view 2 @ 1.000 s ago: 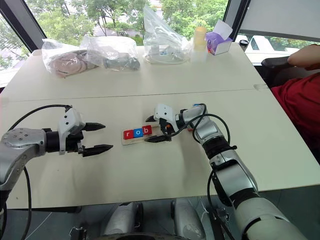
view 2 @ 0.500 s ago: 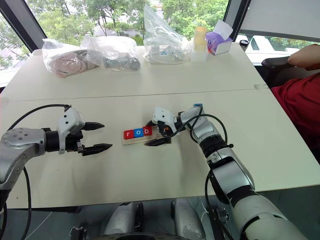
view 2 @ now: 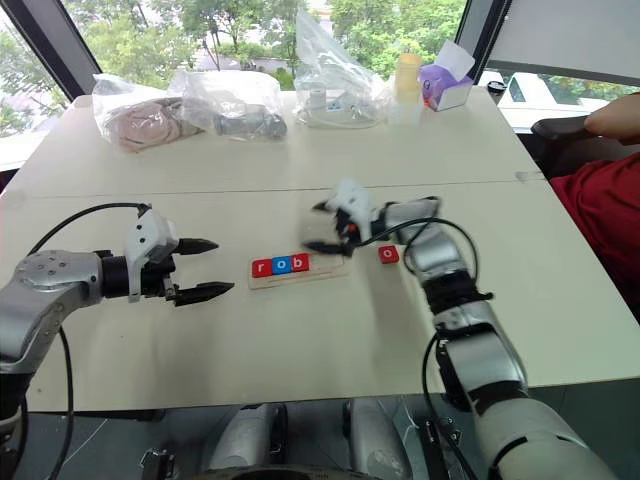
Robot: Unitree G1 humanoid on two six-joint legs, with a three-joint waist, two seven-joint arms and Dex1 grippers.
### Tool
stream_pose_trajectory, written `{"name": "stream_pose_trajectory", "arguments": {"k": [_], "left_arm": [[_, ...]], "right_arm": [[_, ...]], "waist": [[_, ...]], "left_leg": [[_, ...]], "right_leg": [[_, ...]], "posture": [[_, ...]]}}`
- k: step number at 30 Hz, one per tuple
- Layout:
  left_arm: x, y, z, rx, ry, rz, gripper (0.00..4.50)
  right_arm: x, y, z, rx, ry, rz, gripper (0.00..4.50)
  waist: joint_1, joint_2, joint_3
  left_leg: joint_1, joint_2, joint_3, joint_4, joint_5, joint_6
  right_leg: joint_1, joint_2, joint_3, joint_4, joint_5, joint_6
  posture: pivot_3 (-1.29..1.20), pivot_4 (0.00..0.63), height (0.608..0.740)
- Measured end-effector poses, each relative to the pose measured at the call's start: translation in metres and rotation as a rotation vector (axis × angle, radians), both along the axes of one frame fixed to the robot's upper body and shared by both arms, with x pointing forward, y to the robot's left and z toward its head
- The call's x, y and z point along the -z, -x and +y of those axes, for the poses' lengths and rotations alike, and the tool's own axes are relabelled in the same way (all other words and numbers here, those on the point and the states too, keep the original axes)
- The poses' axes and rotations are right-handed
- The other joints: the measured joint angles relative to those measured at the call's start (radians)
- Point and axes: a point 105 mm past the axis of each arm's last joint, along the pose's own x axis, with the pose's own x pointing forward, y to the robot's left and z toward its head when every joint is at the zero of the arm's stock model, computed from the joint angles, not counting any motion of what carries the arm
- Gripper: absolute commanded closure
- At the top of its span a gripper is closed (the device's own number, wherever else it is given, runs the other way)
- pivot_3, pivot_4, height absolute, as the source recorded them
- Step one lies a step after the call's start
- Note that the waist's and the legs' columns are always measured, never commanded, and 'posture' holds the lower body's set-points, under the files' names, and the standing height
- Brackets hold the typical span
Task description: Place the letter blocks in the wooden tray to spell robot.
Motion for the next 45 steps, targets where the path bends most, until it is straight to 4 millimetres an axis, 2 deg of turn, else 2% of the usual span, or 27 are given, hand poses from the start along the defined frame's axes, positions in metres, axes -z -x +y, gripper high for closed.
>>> {"name": "stream_pose_trajectory", "arguments": {"k": [2,3,5,9,12,18,21,24,28,29,37,45], "left_arm": [[-0.007,0.004,-0.011,0.041,0.027,-0.013,0.0],[-0.01,0.005,-0.017,0.064,0.035,-0.018,0.0],[-0.013,0.007,-0.028,0.109,0.044,-0.025,0.0],[-0.013,0.005,-0.051,0.199,0.056,-0.026,0.0],[-0.009,-0.001,-0.058,0.227,0.047,-0.024,0.0],[-0.003,-0.012,-0.064,0.25,0.037,-0.026,0.0],[-0.002,-0.015,-0.063,0.247,0.034,-0.033,0.0],[-0.001,-0.017,-0.062,0.242,0.029,-0.04,0.0],[0.002,-0.018,-0.06,0.232,0.023,-0.039,0.0],[0.003,-0.018,-0.06,0.231,0.022,-0.036,0.0],[0.006,-0.017,-0.06,0.229,0.025,-0.028,0.0],[0.002,-0.016,-0.067,0.266,0.03,-0.049,0.0]], "right_arm": [[0.001,0.007,-0.022,0.153,-0.055,0.033,0.27],[0.009,0.013,-0.031,0.241,-0.073,0.075,0.27],[0.023,0.026,-0.038,0.398,-0.129,0.159,0.27],[0.036,0.047,-0.033,0.588,-0.183,0.238,0.27],[0.051,0.053,-0.034,0.696,-0.138,0.257,0.27],[0.071,0.053,-0.034,0.769,-0.052,0.263,0.27],[0.08,0.051,-0.043,0.823,-0.036,0.269,0.27],[0.082,0.047,-0.042,0.833,-0.059,0.266,1.1],[0.082,0.047,-0.039,0.829,-0.066,0.262,3.15],[0.082,0.047,-0.039,0.83,-0.065,0.261,3.29],[0.081,0.045,-0.04,0.9,-0.075,0.246,3.29],[0.082,0.047,-0.061,1.217,-0.217,0.3,3.29]], "waist": [[0.008,-0.001,-0.001],[0.008,-0.001,0.0],[0.007,-0.001,-0.001],[-0.004,0.0,0.0],[-0.013,0.0,0.0],[-0.016,0.0,0.0],[-0.017,0.0,0.0],[-0.016,0.0,0.0],[-0.016,0.0,0.0],[-0.016,0.0,-0.001],[-0.016,0.0,-0.001],[-0.014,0.0,-0.001]], "left_leg": [[0.0,0.0,-0.001,0.0,0.0,0.0],[0.001,-0.001,-0.001,0.0,0.0,0.0],[0.001,0.0,-0.001,0.0,0.0,0.0],[0.002,0.0,0.0,0.0,0.002,-0.003],[0.002,-0.001,0.002,0.001,0.002,-0.003],[0.002,-0.001,0.002,0.0,0.002,-0.003],[0.001,-0.001,0.002,0.0,0.002,-0.003],[0.002,-0.001,0.002,0.0,0.002,-0.003],[0.001,-0.001,0.002,0.0,0.002,-0.003],[0.001,-0.001,0.002,0.0,0.002,-0.003],[0.001,0.0,0.002,0.0,0.002,-0.003],[0.001,0.0,0.002,0.0,0.002,-0.003]], "right_leg": [[0.0,0.001,0.0,0.0,0.0,0.0],[0.0,0.002,0.0,0.0,0.0,0.0],[0.0,0.004,0.0,0.001,0.0,0.0],[0.0,0.006,0.001,0.001,-0.001,-0.002],[0.001,0.005,0.001,0.001,-0.002,-0.004],[0.0,0.005,0.001,0.0,-0.001,-0.001],[0.0,0.005,0.001,0.0,-0.001,-0.001],[0.0,0.005,0.001,0.0,-0.001,-0.001],[0.0,0.005,0.001,0.0,-0.001,-0.001],[0.0,0.005,0.001,0.0,-0.001,-0.001],[0.0,0.005,0.001,0.0,-0.001,-0.001],[0.0,0.004,0.001,0.0,-0.001,-0.001]], "posture": [[0.0,0.15,0.74],[0.0,0.15,0.74],[0.0,0.15,0.74],[0.0,0.15,0.74],[0.0,0.15,0.74],[0.0,0.15,0.74],[0.0,0.15,0.74],[0.0,0.15,0.74],[0.0,0.15,0.74],[0.0,0.15,0.74],[0.0,0.15,0.74],[0.0,0.15,0.74]]}}
